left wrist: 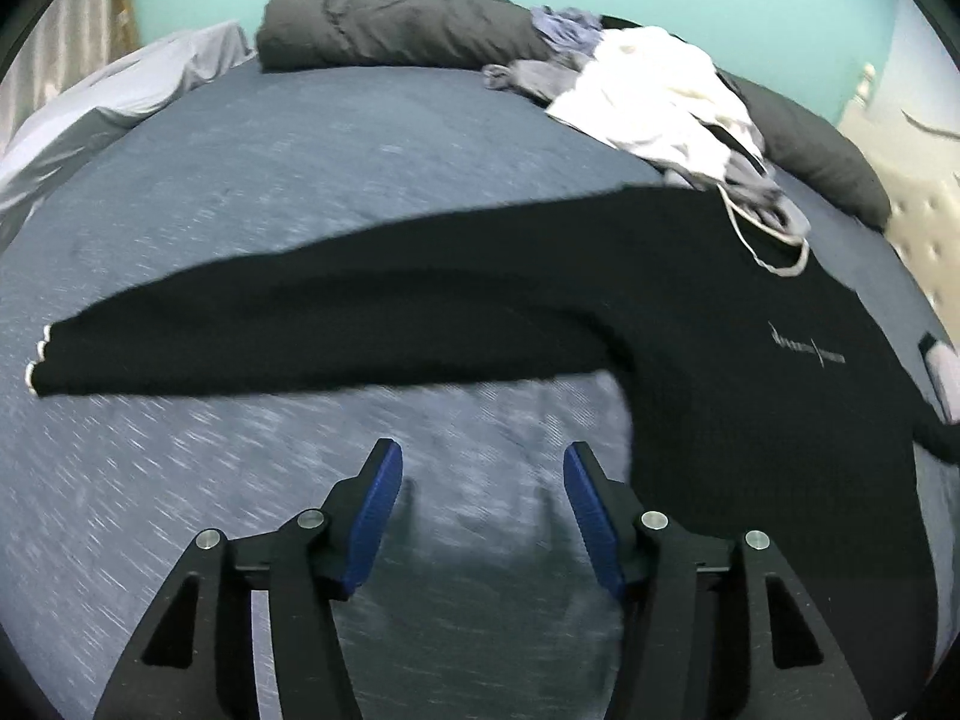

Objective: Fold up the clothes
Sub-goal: 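Grasp the white drawstring with the right gripper and lift it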

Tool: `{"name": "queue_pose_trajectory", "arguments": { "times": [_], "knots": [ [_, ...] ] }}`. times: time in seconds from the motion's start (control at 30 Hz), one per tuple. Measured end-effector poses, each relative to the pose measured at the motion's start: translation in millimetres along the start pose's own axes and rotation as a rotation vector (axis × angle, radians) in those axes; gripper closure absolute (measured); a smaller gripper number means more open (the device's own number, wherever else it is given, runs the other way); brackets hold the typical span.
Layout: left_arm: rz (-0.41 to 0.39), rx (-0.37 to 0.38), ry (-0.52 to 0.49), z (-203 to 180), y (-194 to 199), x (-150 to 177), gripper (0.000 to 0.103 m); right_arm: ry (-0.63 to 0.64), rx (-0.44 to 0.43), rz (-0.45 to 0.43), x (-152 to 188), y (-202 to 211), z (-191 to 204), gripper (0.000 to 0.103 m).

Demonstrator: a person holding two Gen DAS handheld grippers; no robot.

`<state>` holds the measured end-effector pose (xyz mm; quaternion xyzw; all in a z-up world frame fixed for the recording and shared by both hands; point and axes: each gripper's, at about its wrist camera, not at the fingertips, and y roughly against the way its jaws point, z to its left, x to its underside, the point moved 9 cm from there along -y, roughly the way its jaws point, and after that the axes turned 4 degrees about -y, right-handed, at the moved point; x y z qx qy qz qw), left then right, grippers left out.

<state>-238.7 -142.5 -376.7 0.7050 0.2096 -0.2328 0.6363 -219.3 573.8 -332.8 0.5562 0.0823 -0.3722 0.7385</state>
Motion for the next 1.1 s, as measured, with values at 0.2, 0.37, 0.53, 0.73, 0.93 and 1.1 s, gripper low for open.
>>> {"name": "queue_pose_trajectory", "arguments": {
  "times": [0.2, 0.37, 0.53, 0.73, 0.93, 1.1],
  "knots": [
    [-0.028, 0.007, -0.009, -23, 0, 10, 0.038, -0.191, 0.131, -0.067, -44, 23, -105, 0.043],
    [-0.046, 0.021, -0.021, -32, 1, 13, 0.037, -0.262, 0.113, -0.089, -61, 18, -135, 0.042],
    [-0.054, 0.02, -0.023, -34, 1, 17, 0.037, -0.255, 0.113, -0.101, -74, 6, -138, 0.042],
    [-0.054, 0.016, -0.029, -34, -1, 17, 0.037, -0.207, 0.107, -0.106, -79, -8, -130, 0.047],
    [-0.055, 0.021, -0.029, -33, -1, 17, 0.037, -0.12, 0.103, -0.131, -77, -4, -109, 0.095],
    [-0.064, 0.028, -0.032, -34, 4, 16, 0.037, -0.046, 0.012, -0.149, -80, 11, -61, 0.096]
  ]
}}
